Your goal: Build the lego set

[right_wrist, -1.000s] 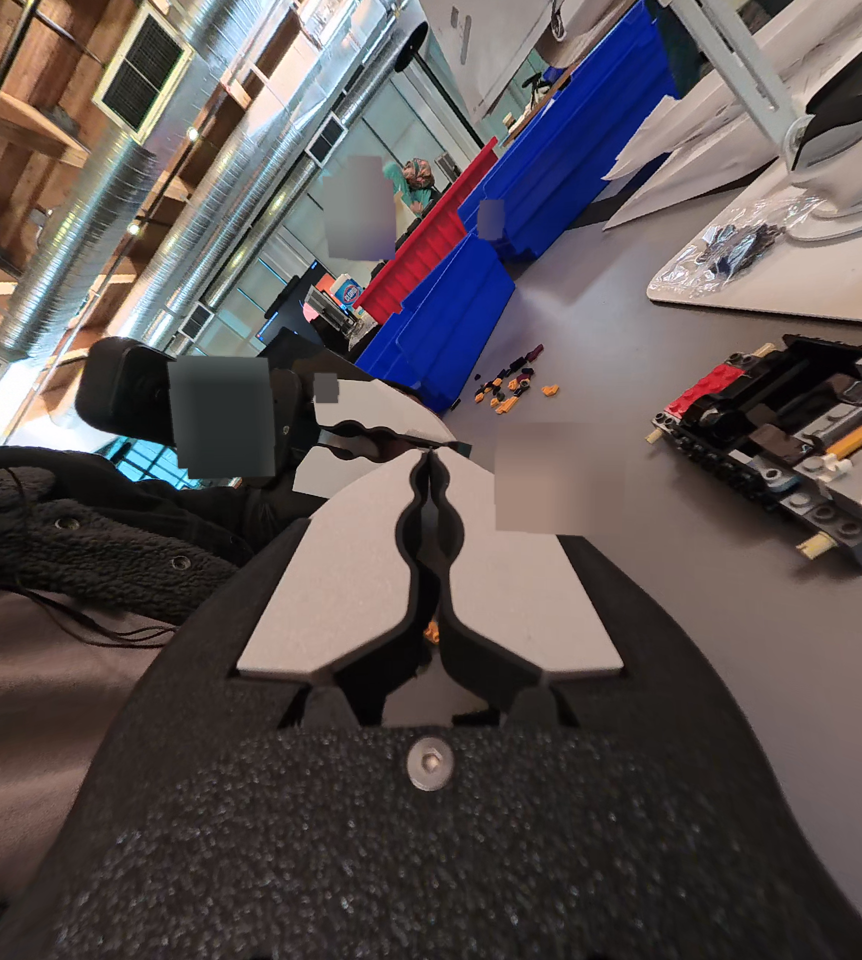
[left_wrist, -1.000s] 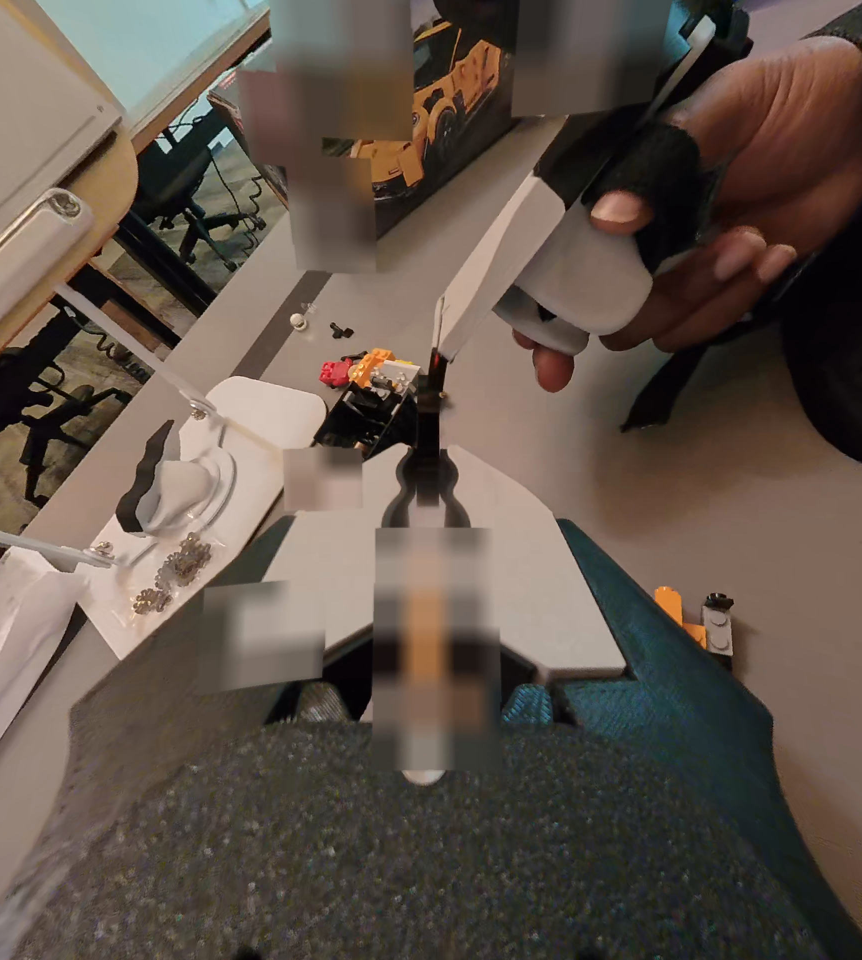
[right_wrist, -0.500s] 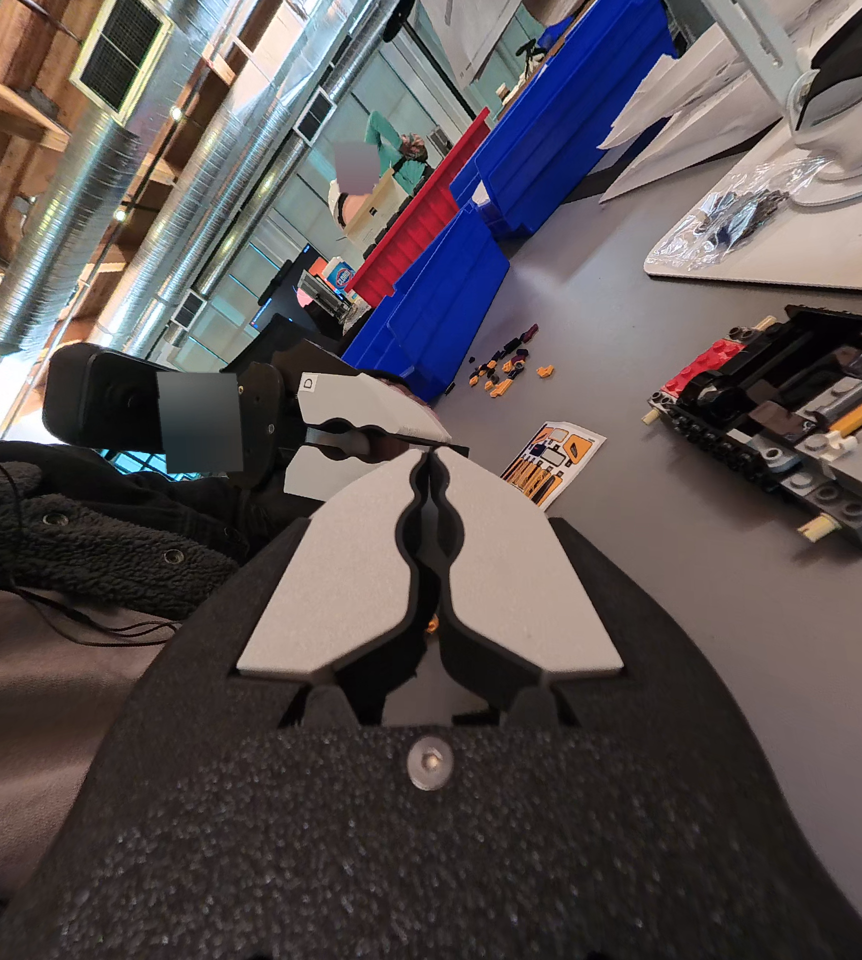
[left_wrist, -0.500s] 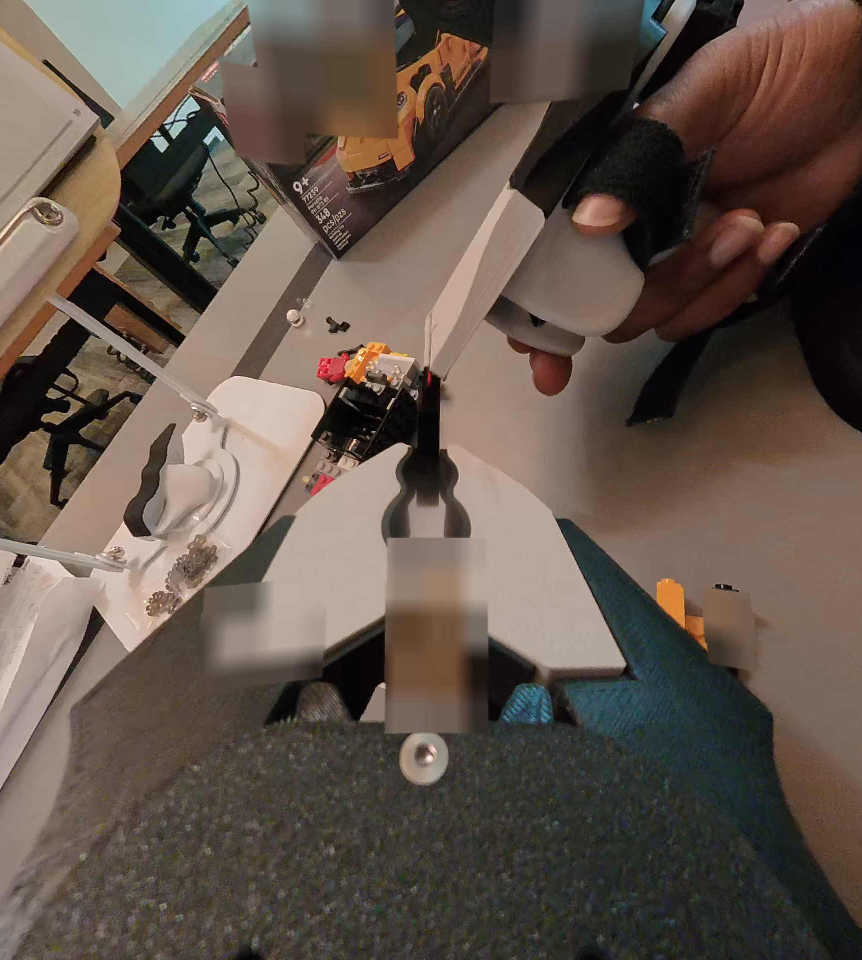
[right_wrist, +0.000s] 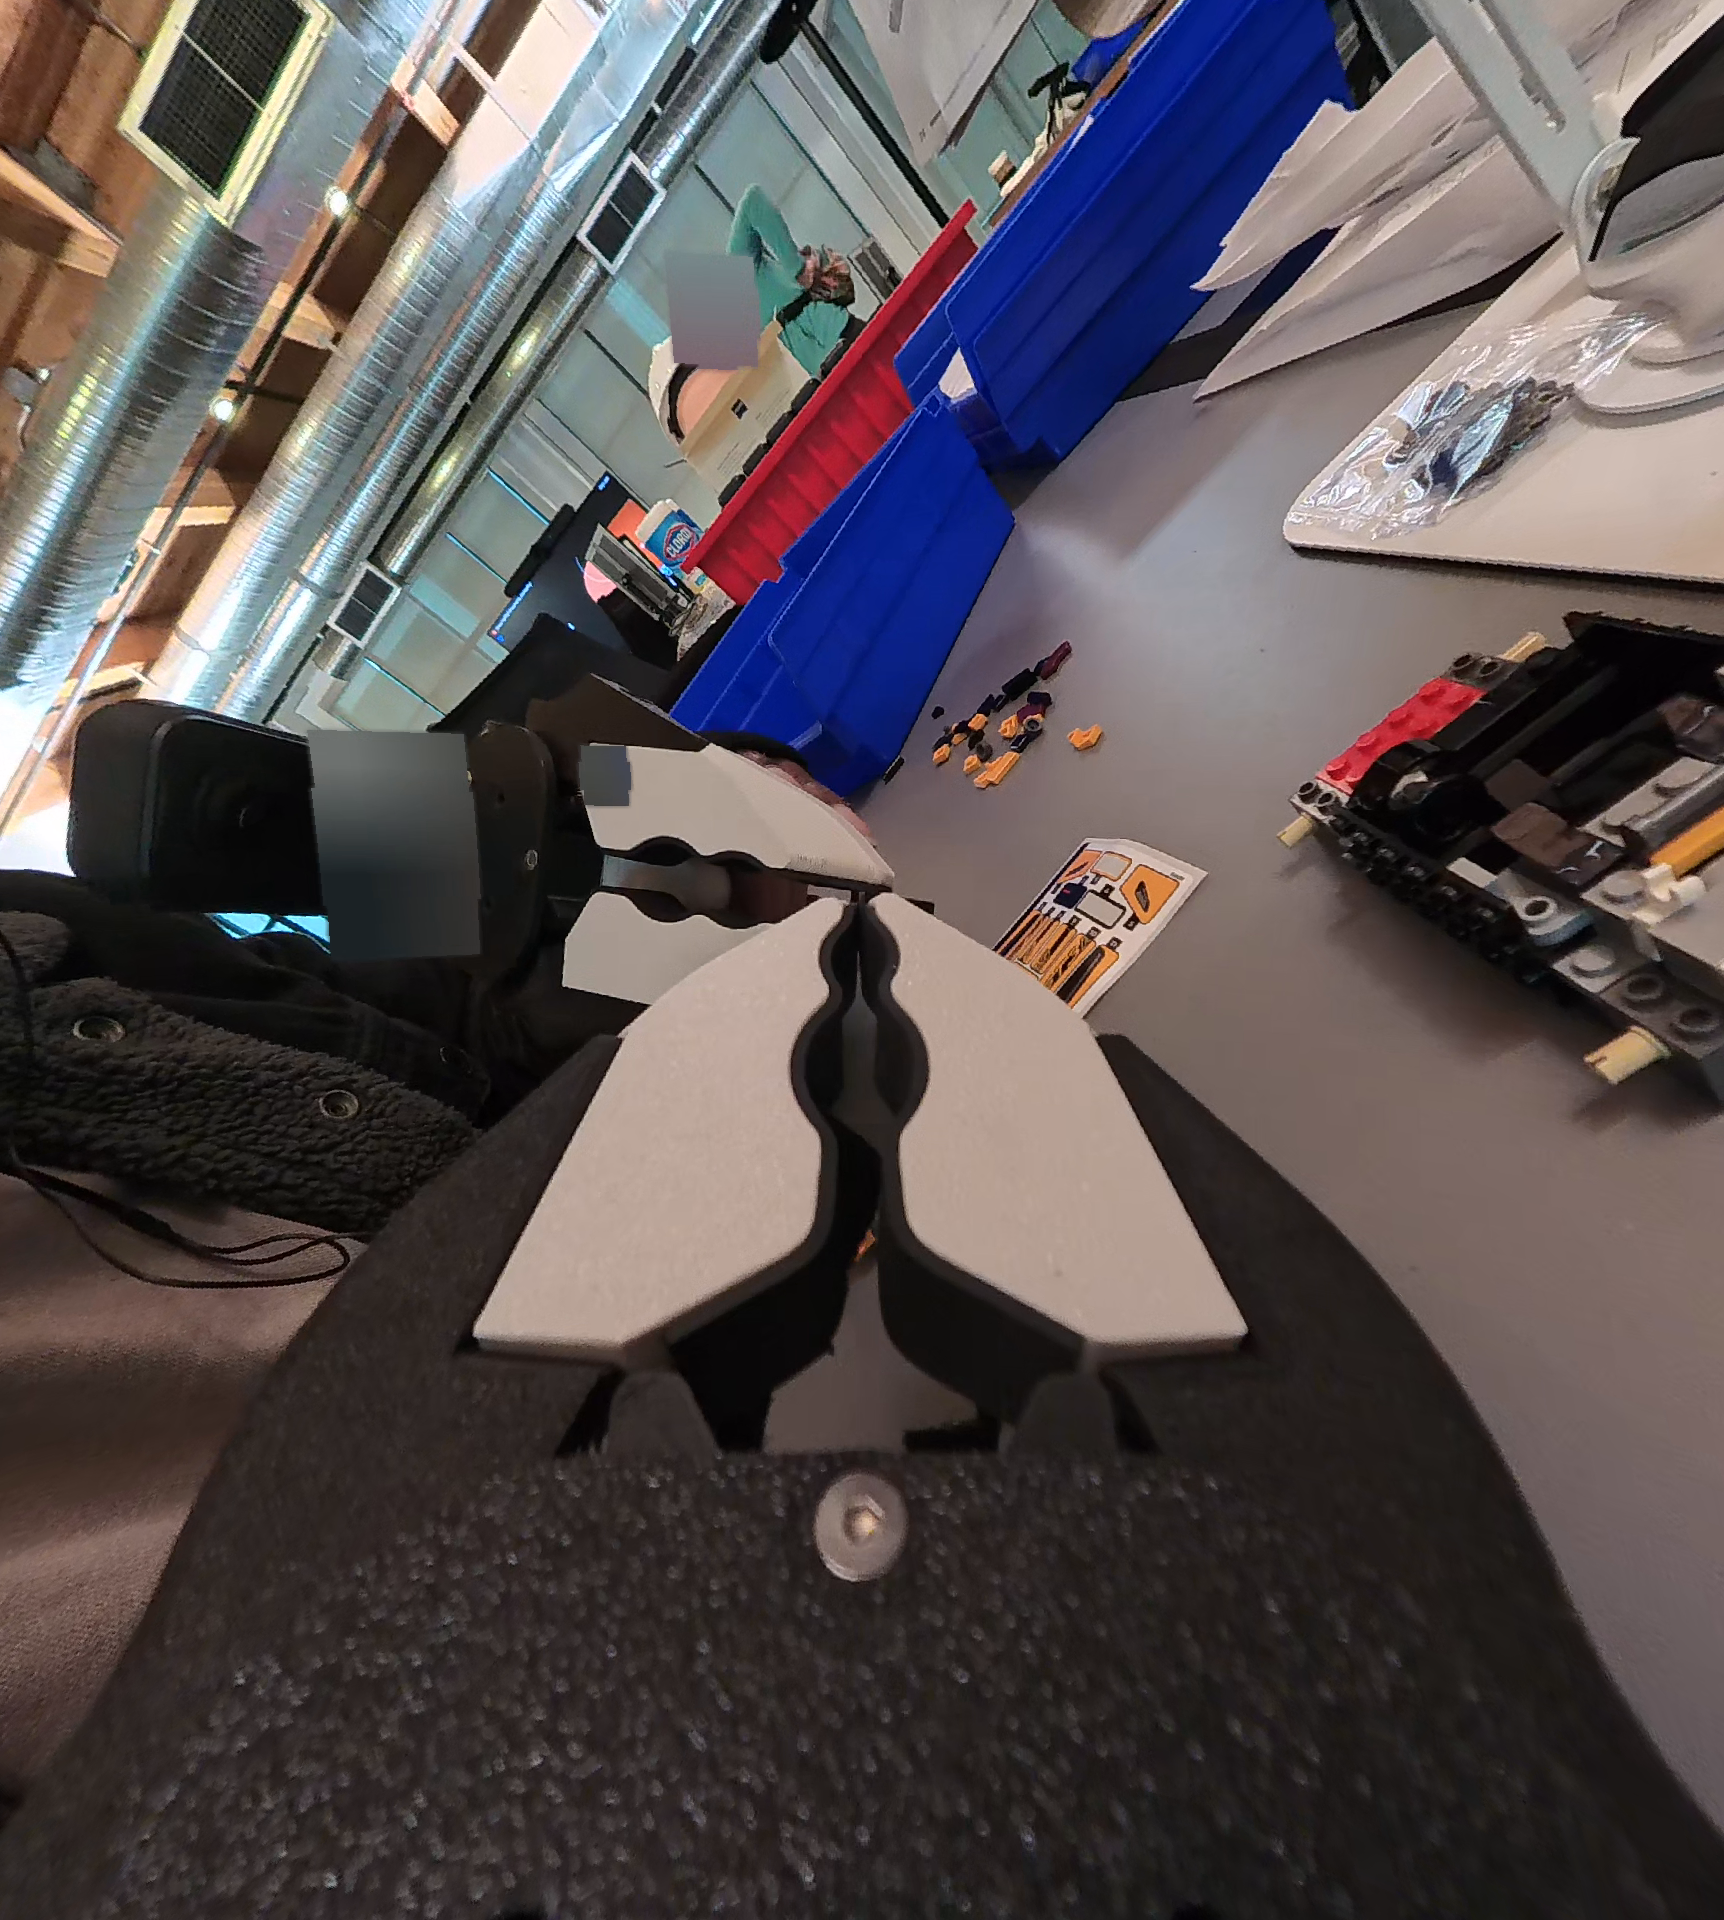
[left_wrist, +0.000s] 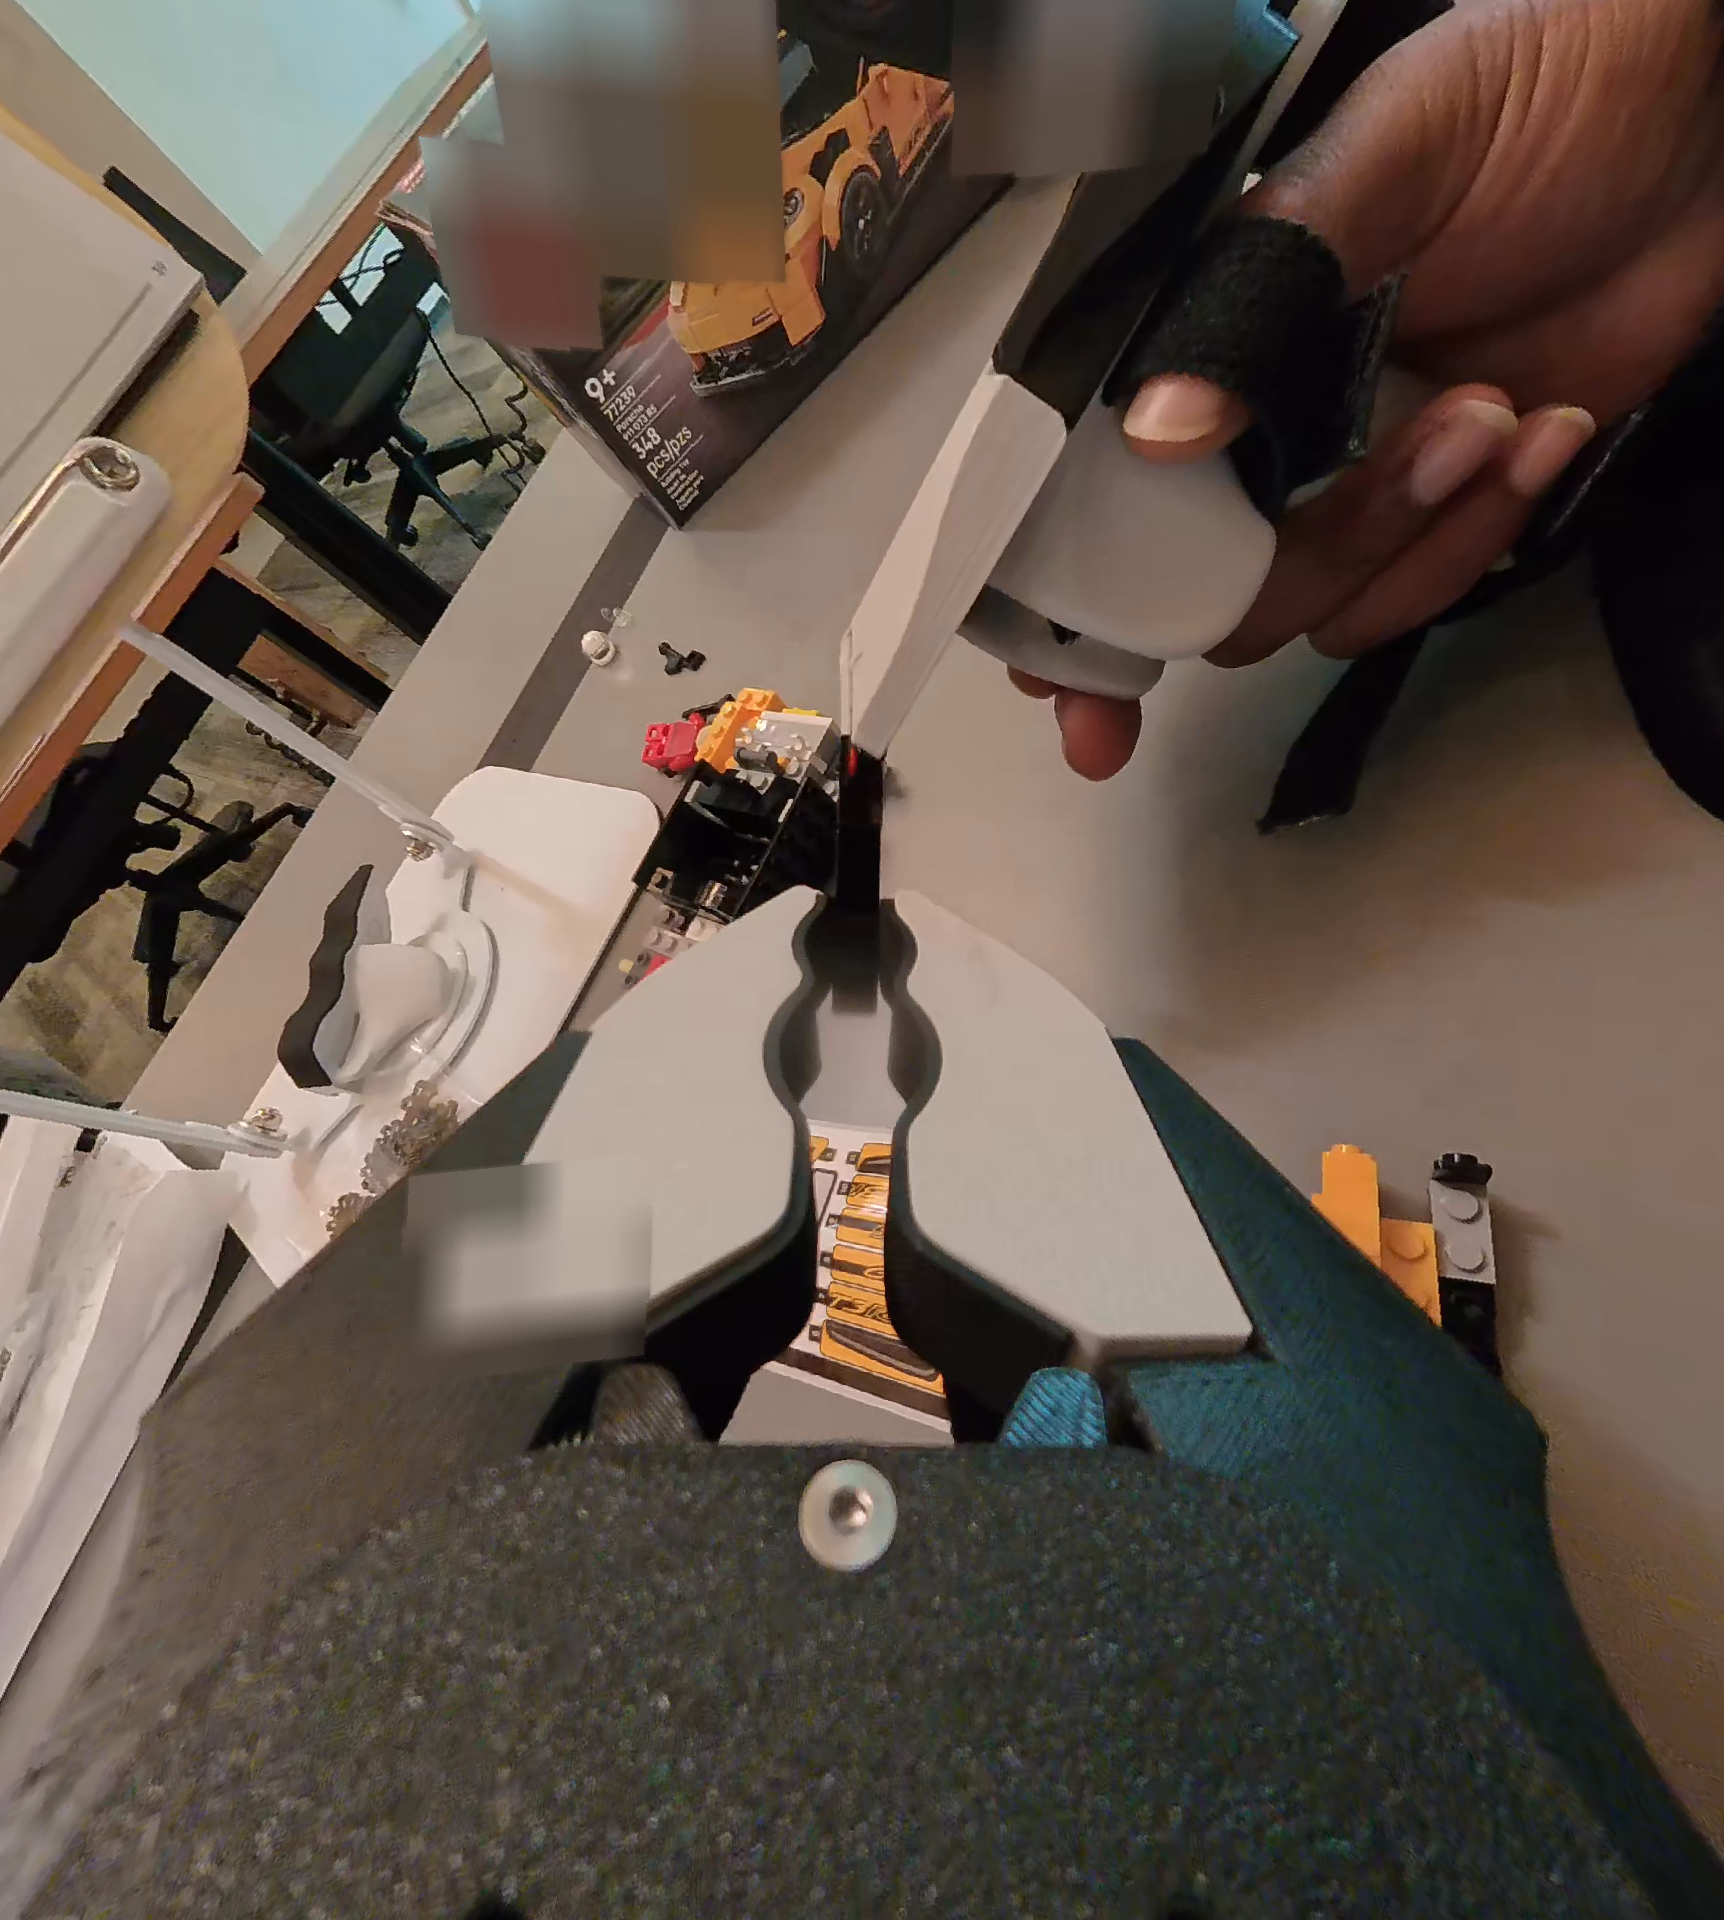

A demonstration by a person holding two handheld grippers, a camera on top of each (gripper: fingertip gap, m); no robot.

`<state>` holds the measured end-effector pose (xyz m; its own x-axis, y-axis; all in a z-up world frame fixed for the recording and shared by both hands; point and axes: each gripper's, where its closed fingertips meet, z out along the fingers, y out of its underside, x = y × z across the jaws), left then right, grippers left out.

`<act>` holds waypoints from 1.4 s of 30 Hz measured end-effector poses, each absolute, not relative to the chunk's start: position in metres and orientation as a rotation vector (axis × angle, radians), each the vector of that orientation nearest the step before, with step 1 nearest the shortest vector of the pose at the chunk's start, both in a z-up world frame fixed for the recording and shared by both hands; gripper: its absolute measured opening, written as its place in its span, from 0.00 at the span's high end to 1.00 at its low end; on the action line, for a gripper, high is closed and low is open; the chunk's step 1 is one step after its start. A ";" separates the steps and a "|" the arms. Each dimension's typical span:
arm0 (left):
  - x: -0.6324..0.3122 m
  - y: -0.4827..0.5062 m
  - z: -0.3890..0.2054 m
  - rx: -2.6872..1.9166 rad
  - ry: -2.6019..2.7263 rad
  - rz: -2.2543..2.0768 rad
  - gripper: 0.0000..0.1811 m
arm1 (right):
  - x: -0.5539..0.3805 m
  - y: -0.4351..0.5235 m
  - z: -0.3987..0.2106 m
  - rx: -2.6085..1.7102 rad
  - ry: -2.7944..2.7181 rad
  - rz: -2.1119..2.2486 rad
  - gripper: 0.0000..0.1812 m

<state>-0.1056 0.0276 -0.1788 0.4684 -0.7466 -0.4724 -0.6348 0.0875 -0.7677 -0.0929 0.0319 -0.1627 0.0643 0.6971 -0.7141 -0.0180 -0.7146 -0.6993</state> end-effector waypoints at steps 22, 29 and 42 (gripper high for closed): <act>-0.106 0.027 -0.176 -1.598 1.218 -0.127 0.96 | -0.092 0.033 -0.164 -1.811 -0.678 1.676 1.00; -0.105 0.027 -0.174 -1.594 1.216 -0.132 0.96 | -0.092 0.034 -0.164 -1.809 -0.682 1.661 1.00; -0.105 0.027 -0.173 -1.591 1.208 -0.141 0.96 | -0.092 0.035 -0.164 -1.806 -0.696 1.624 1.00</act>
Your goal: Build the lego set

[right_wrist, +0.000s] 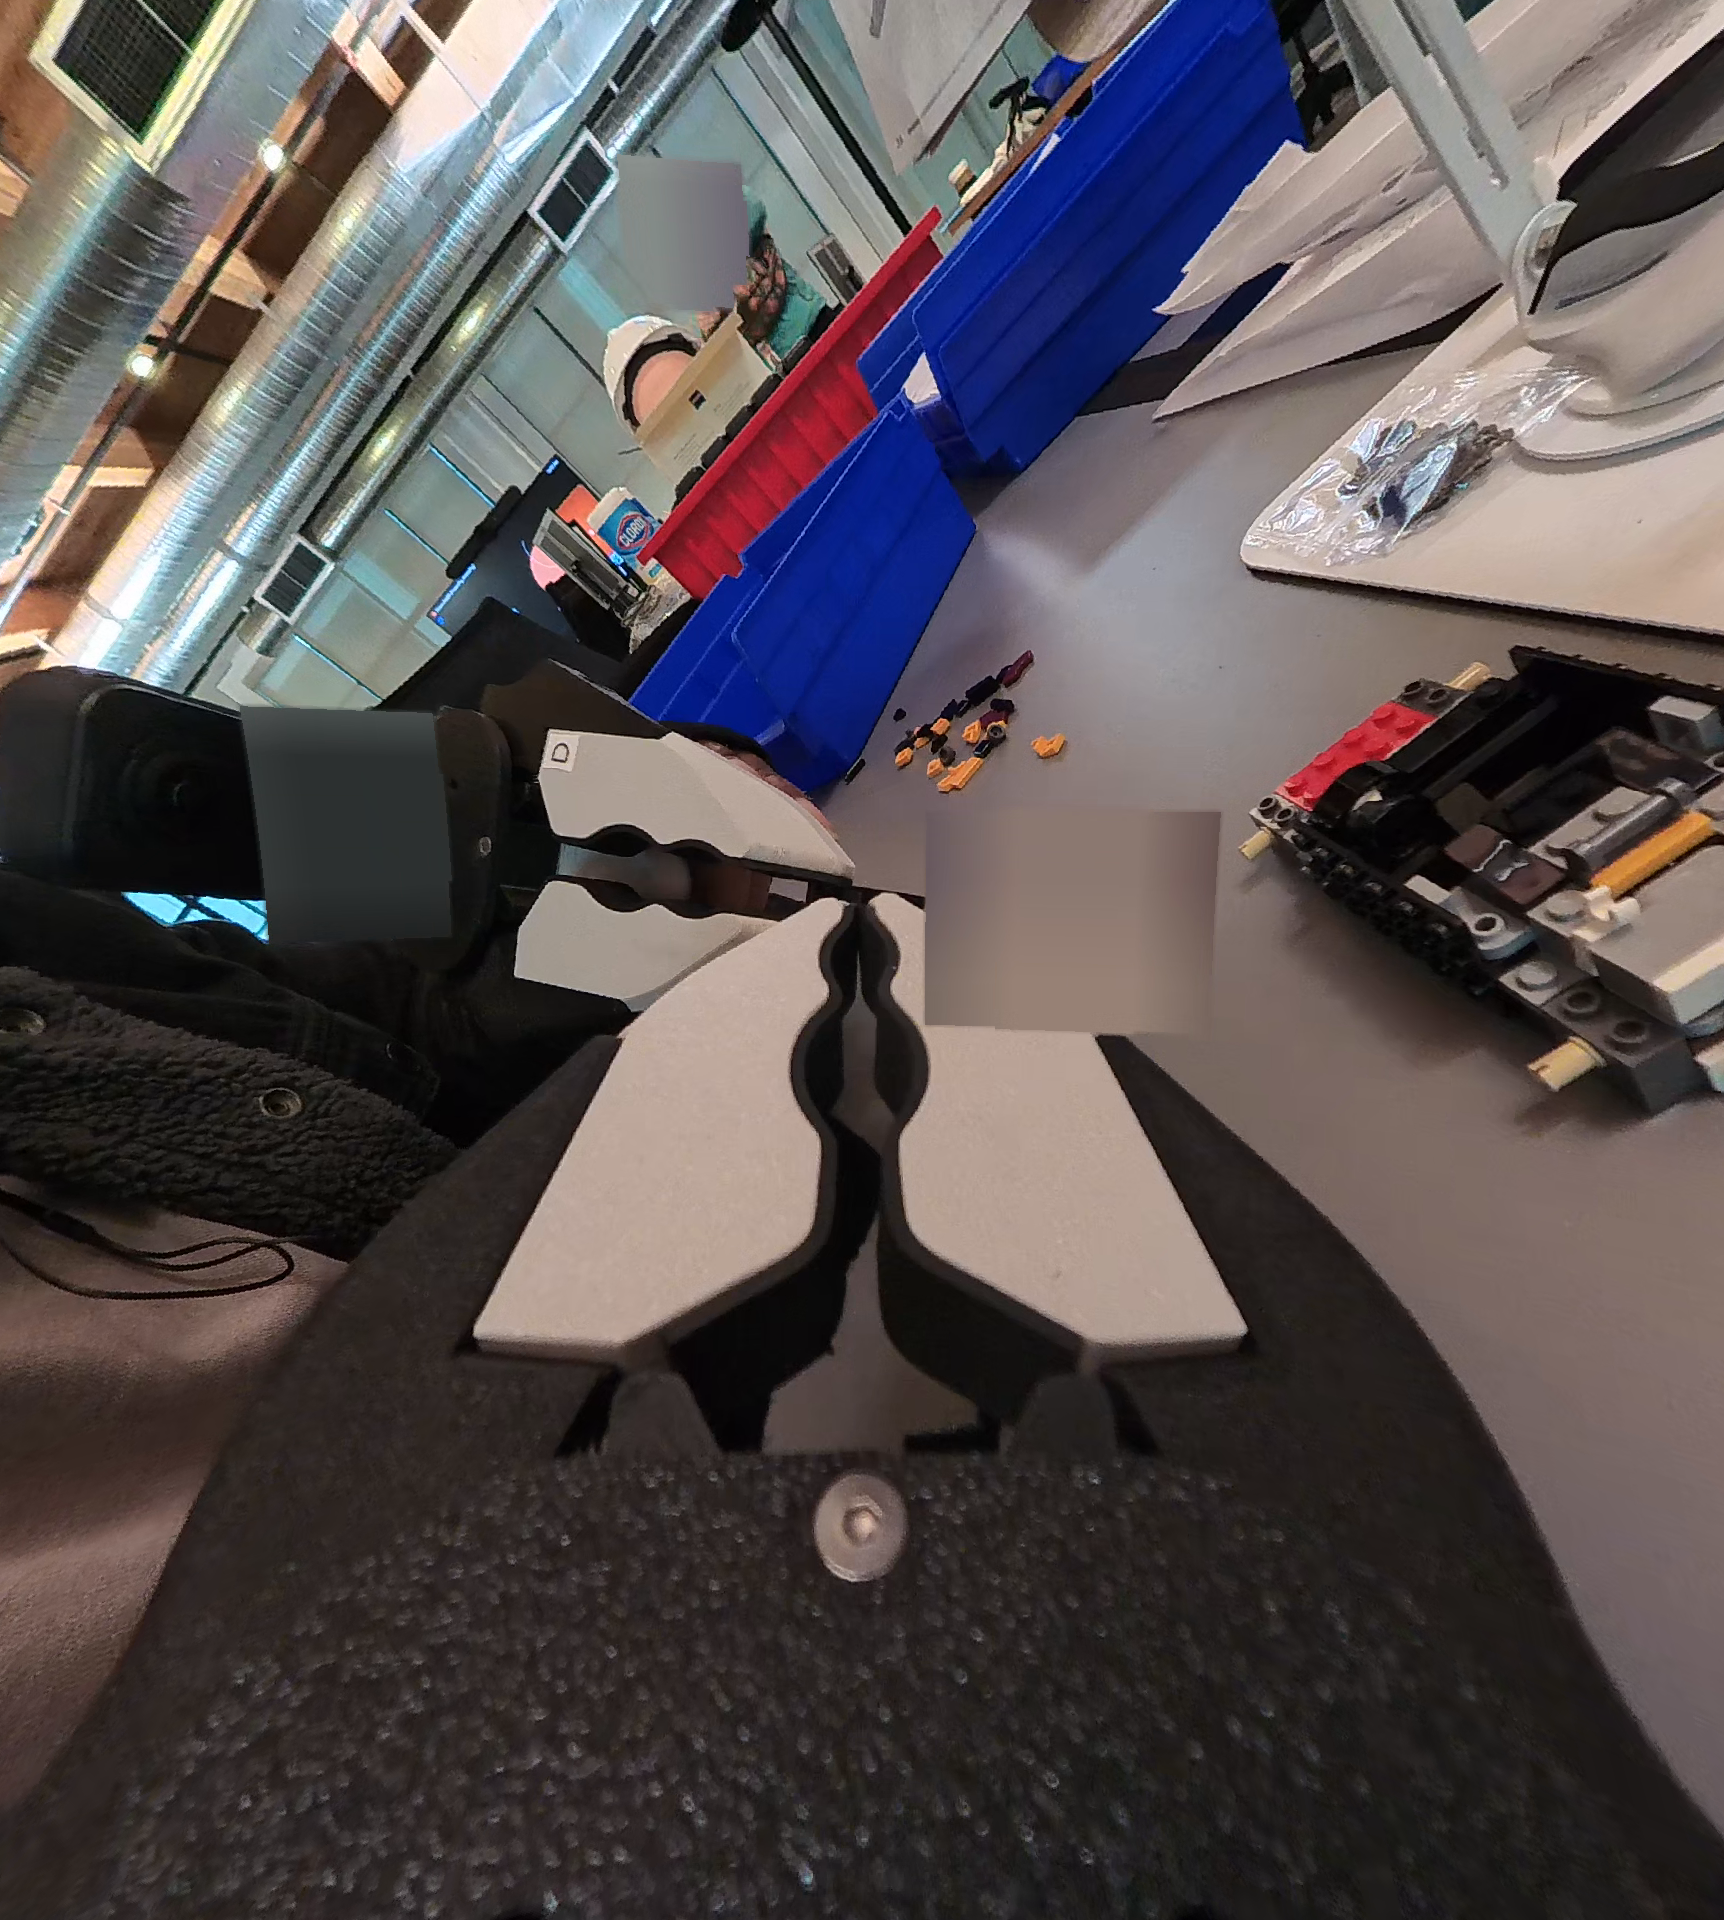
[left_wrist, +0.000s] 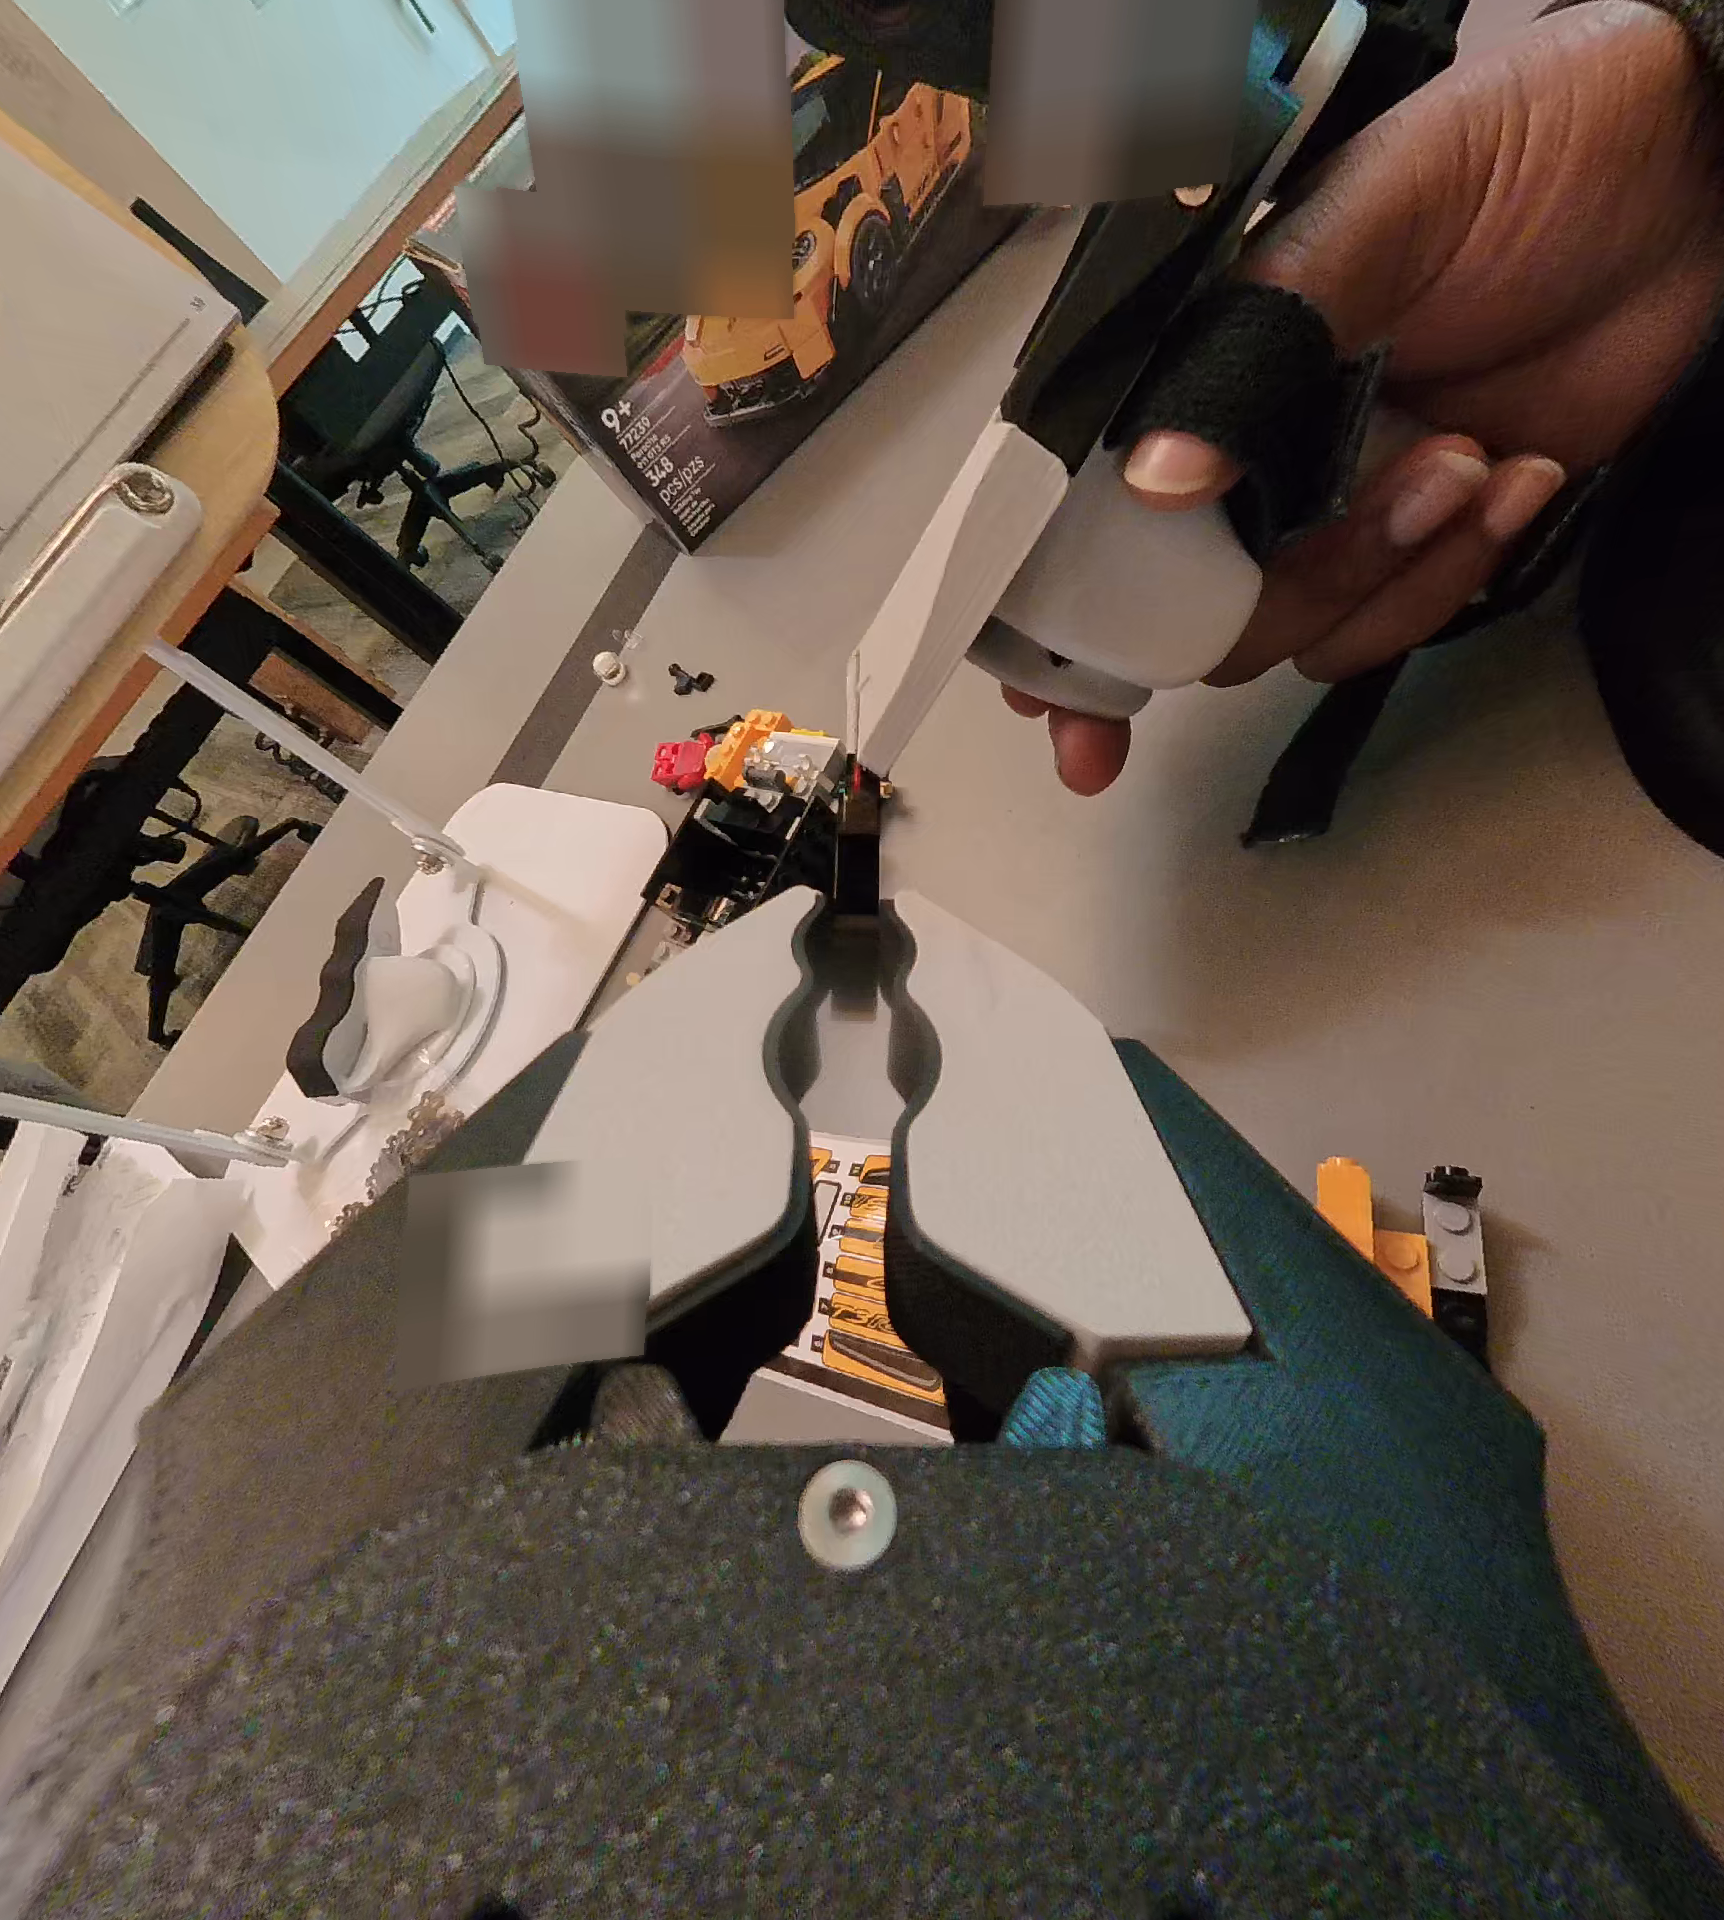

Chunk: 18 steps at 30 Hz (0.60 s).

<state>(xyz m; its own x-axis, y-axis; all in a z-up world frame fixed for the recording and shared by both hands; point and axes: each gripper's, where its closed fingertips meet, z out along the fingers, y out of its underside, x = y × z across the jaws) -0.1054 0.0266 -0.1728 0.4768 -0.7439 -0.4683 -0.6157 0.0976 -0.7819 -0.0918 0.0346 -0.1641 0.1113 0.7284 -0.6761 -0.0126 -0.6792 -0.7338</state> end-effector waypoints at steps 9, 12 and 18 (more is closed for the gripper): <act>-0.105 0.026 -0.172 -1.587 1.205 -0.142 0.96 | -0.092 0.035 -0.163 -1.803 -0.698 1.613 1.00; -0.105 0.026 -0.172 -1.592 1.202 -0.152 0.96 | -0.092 0.035 -0.163 -1.805 -0.698 1.607 1.00; -0.104 0.025 -0.179 -1.644 1.188 -0.229 0.96 | -0.092 0.035 -0.169 -1.847 -0.693 1.602 1.00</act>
